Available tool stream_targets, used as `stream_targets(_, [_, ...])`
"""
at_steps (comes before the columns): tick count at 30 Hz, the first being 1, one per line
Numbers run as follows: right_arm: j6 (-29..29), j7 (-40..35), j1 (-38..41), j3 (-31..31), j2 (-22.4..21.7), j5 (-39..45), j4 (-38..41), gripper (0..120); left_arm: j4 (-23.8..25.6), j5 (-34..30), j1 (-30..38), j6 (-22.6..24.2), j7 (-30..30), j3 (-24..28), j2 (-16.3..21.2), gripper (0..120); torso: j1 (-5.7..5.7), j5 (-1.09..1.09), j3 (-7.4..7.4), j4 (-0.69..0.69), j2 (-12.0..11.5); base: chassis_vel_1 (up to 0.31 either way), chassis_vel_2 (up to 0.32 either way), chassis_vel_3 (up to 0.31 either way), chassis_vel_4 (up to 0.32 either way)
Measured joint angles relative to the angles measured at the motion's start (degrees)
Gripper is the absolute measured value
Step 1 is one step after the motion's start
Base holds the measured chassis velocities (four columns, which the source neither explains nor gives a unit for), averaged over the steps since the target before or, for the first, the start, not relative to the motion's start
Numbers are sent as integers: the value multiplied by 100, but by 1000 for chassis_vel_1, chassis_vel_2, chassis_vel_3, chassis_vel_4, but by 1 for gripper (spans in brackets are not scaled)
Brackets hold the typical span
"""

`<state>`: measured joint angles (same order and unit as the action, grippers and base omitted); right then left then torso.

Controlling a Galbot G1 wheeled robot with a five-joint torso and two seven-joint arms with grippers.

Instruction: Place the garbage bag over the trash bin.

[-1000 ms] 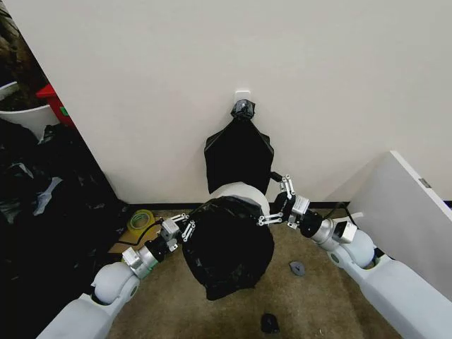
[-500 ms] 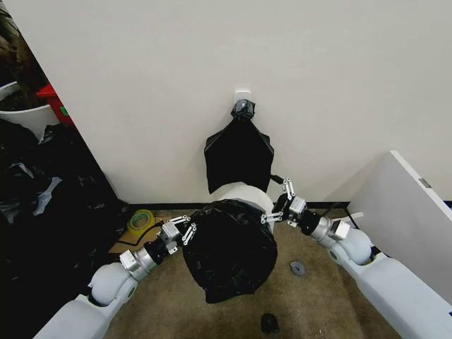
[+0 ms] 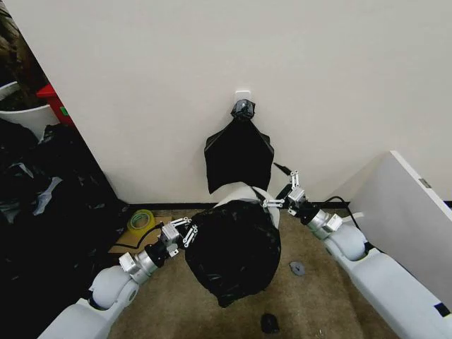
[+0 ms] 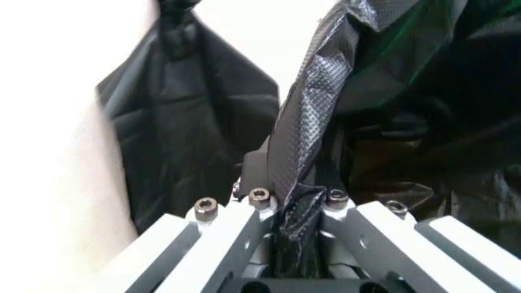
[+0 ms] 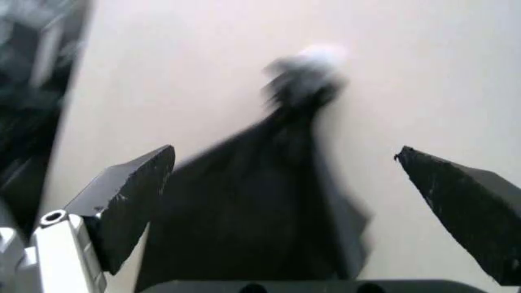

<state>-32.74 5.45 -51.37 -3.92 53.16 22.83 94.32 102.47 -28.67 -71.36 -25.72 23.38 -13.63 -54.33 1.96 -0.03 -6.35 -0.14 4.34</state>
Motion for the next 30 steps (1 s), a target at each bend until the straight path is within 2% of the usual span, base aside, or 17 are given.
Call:
stream_targets(2, [175,-463,-57,-210,51,602,446,100,-12,-180,-64,291,-279,56,-106,1,0,-1,0,0,0,0,0,0,0])
stream_targets(3, [175,-463,-57,-210,51,602,446,100,-12,-180,-64,291,-279,56,-106,1,0,-1,0,0,0,0,0,0,0])
stream_targets(5, [361,-608,-140,-556,-22,1032,892,100,42,-325,-113,760,-750,82,-210,1,0,-2,0,0,0,0,0,0,0])
stream_targets(6, [361,-608,-140,-556,-22,1032,892,100,42,-325,-113,760,-750,82,-210,1,0,-2,0,0,0,0,0,0,0])
stream_targets(9, [679,-727,-305,-1053,-270,1519,1446,100,238,-747,-141,1630,-1748,92,-369,1,0,-1,1,0,0,0,0,0,0])
stream_targets(10, [679,-727,-305,-1053,-270,1519,1446,100,238,-747,-141,1630,-1748,92,-369,1,0,-1,1,0,0,0,0,0,0])
stream_targets(12, [1183,-1072,-497,-1627,-449,1863,1787,100,447,-1321,-117,2338,-2550,52,-611,1,0,2,0,0,0,0,0,0,0])
stream_targets(13, [1183,-1072,-497,-1627,-449,1863,1787,100,447,-1321,-117,2338,-2550,52,-611,1,0,2,0,0,0,0,0,0,0])
stream_targets(16, [1627,-1458,-709,-2156,-561,2443,1945,100,650,-1912,-92,2906,-3248,-91,-913,1,0,0,0,-2,0,0,0,0,0])
stream_targets(17, [1627,-1458,-709,-2156,-561,2443,1945,100,650,-1912,-92,2906,-3248,-91,-913,1,0,0,0,-2,0,0,0,0,0])
stream_targets(19, [1735,-1503,-920,-2354,-593,3150,2053,100,824,-2349,-95,3328,-3757,-257,-1091,1,0,-1,1,-1,0,0,0,0,0])
stream_targets(21, [1655,-1340,-1197,-2358,-519,3427,2115,100,948,-2862,-90,3700,-4154,-486,-1266,1,0,-1,1,-1,0,0,0,0,0])
stream_targets(23, [1509,-1128,-1352,-2276,-434,3391,2112,100,995,-3195,-66,3880,-4352,-629,-1368,1,0,2,1,0,0,0,0,0,0])
stream_targets(26, [1141,-698,-1650,-1683,-145,2815,2005,100,1045,-4154,11,4257,-4706,-978,-1596,1,0,2,0,-1,0,0,0,0,0])
stream_targets(28, [1171,-638,-1722,-1292,73,2635,1986,100,1092,-4797,55,4649,-4955,-1252,-1718,1,0,-3,0,0,0,0,0,0,0])
stream_targets(29, [1171,-638,-1722,-1292,73,2635,1986,100,1092,-4797,55,4649,-4955,-1252,-1718,1,0,-3,0,0,0,0,0,0,0])
stream_targets(30, [1289,-643,-1723,-1058,240,2619,1986,100,1124,-5279,84,4976,-5145,-1452,-1797,1,0,-1,0,0,0,0,0,0,0])
